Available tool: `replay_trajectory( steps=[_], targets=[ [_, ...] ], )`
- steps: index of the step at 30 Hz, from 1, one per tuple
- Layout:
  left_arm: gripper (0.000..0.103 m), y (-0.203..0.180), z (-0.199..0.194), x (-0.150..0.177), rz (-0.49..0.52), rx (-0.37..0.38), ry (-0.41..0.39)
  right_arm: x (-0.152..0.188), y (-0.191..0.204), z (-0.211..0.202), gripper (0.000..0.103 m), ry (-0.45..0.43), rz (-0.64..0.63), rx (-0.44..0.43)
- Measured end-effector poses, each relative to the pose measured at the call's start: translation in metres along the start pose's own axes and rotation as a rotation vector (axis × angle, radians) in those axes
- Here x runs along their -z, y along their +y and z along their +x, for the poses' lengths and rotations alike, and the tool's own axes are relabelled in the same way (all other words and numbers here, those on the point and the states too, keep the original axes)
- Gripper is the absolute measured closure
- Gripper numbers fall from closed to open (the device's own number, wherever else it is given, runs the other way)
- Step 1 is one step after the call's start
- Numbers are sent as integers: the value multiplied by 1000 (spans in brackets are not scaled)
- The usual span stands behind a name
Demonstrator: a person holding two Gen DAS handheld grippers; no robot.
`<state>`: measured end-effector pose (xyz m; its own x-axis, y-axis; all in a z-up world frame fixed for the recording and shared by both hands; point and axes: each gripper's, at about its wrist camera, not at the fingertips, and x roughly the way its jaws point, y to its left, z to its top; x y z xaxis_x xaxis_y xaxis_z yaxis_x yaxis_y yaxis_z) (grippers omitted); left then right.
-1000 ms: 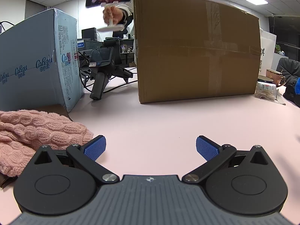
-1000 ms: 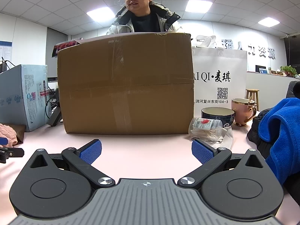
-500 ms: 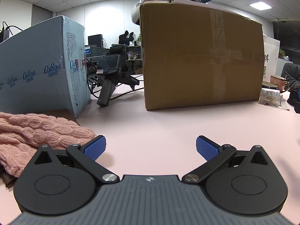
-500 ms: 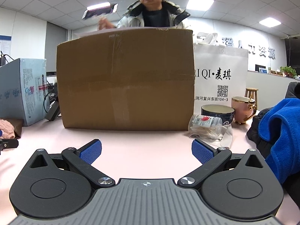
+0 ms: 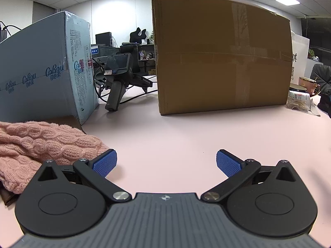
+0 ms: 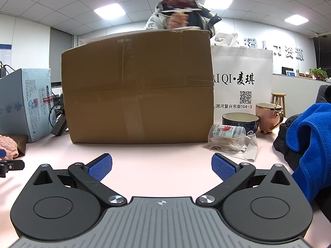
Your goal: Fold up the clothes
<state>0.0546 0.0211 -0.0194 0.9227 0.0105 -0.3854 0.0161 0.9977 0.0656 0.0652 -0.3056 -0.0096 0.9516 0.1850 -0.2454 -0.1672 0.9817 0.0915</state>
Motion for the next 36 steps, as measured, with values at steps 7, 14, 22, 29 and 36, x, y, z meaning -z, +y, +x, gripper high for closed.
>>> replay_trajectory(
  steps=[7, 14, 22, 29, 36],
  targets=[
    [0, -1, 0, 0, 7, -1, -1, 0, 1, 0, 0, -2, -3, 1],
    [0, -1, 1, 0, 13, 0, -2, 0, 1, 0, 0, 1, -7, 2],
    [0, -2, 2, -1, 13, 4, 4, -1, 1, 1, 0, 11, -6, -2],
    [0, -1, 2, 0, 10, 4, 3, 0, 1, 1, 0, 12, -5, -3],
    [0, -1, 1, 0, 8, 4, 4, 0, 0, 1, 0, 15, 0, -3]
  ],
)
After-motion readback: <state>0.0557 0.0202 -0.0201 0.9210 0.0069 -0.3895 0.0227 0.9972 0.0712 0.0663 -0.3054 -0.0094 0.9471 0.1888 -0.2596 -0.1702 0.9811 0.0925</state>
